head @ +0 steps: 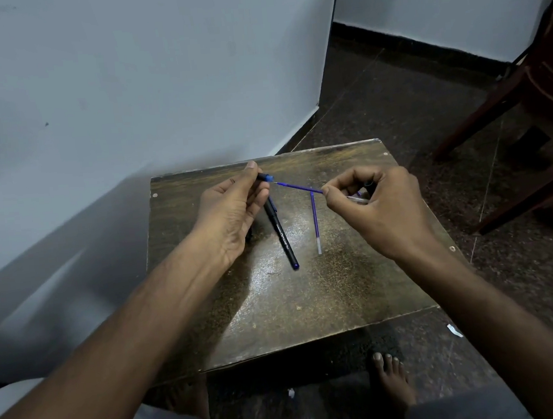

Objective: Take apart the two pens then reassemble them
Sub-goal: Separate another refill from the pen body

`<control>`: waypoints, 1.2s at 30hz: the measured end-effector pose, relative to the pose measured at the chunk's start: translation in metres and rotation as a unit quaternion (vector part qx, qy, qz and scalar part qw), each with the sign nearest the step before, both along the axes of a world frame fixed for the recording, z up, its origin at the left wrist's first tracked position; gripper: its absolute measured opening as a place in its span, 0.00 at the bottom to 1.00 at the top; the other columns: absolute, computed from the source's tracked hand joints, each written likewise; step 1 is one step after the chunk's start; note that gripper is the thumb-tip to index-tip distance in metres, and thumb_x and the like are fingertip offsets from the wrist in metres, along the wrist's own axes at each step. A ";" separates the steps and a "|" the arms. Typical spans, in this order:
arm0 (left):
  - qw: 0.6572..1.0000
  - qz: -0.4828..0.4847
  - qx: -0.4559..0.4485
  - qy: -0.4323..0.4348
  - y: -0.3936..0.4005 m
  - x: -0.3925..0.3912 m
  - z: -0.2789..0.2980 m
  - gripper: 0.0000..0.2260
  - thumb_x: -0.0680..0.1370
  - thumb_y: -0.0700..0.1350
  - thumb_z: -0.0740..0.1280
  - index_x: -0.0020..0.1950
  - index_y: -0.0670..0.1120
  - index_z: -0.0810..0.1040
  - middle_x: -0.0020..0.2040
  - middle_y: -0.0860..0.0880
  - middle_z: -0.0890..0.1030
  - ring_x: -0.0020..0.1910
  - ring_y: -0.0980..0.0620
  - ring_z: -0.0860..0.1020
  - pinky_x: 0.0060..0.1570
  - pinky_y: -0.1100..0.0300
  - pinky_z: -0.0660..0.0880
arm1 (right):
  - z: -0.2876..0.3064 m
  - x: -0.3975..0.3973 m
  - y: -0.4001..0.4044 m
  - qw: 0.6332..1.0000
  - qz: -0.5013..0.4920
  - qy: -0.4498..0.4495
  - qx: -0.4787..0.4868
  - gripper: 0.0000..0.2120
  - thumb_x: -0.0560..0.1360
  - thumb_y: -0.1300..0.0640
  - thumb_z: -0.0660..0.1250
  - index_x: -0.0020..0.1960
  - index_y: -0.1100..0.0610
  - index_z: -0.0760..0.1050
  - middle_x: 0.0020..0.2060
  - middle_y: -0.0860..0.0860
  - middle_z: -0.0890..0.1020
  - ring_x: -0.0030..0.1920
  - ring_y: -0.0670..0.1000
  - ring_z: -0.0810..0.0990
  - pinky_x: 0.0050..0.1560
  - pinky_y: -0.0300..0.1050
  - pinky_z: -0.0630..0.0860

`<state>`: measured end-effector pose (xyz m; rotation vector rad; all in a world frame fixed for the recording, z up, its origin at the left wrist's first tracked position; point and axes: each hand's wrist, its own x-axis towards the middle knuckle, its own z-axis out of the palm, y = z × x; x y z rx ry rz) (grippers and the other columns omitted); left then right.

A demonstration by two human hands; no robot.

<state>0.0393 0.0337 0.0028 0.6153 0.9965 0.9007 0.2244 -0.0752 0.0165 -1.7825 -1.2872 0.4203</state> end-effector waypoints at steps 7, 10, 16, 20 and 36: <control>1.000 -0.008 0.013 0.007 -0.001 0.000 -0.002 0.07 0.82 0.42 0.74 0.47 0.40 0.86 0.36 0.49 0.87 0.36 0.58 0.84 0.45 0.67 0.85 | 0.000 0.000 0.002 1.000 -0.001 0.007 0.001 0.04 0.77 0.52 0.77 0.43 0.49 0.88 0.37 0.46 0.88 0.38 0.43 0.83 0.39 0.42 0.78; 1.000 -0.018 0.021 0.015 -0.002 0.001 -0.007 0.06 0.81 0.44 0.75 0.48 0.41 0.86 0.38 0.49 0.88 0.36 0.59 0.85 0.44 0.67 0.85 | -0.003 -0.002 0.003 1.000 0.005 0.006 0.006 0.05 0.77 0.53 0.77 0.43 0.50 0.88 0.35 0.45 0.87 0.34 0.38 0.79 0.34 0.30 0.72; 0.999 -0.006 0.032 0.003 0.000 0.002 -0.011 0.08 0.81 0.46 0.76 0.51 0.41 0.85 0.40 0.48 0.88 0.39 0.58 0.86 0.43 0.67 0.83 | -0.010 -0.005 0.007 0.999 0.001 0.036 0.011 0.05 0.79 0.52 0.77 0.45 0.52 0.88 0.37 0.45 0.87 0.35 0.38 0.81 0.37 0.29 0.73; 0.998 -0.020 0.051 0.005 0.000 0.001 -0.008 0.09 0.81 0.47 0.75 0.51 0.41 0.85 0.41 0.48 0.88 0.39 0.58 0.86 0.44 0.66 0.84 | -0.013 -0.004 0.010 0.999 0.002 0.040 0.008 0.06 0.79 0.50 0.77 0.46 0.51 0.88 0.38 0.45 0.88 0.36 0.38 0.82 0.38 0.31 0.73; 0.983 -0.001 0.175 0.053 0.001 0.003 -0.012 0.05 0.82 0.44 0.74 0.53 0.42 0.84 0.46 0.44 0.89 0.41 0.55 0.85 0.44 0.65 0.82 | -0.021 -0.005 0.011 0.978 -0.004 0.180 -0.102 0.07 0.78 0.50 0.66 0.51 0.51 0.81 0.40 0.50 0.89 0.33 0.43 0.78 0.39 0.46 0.72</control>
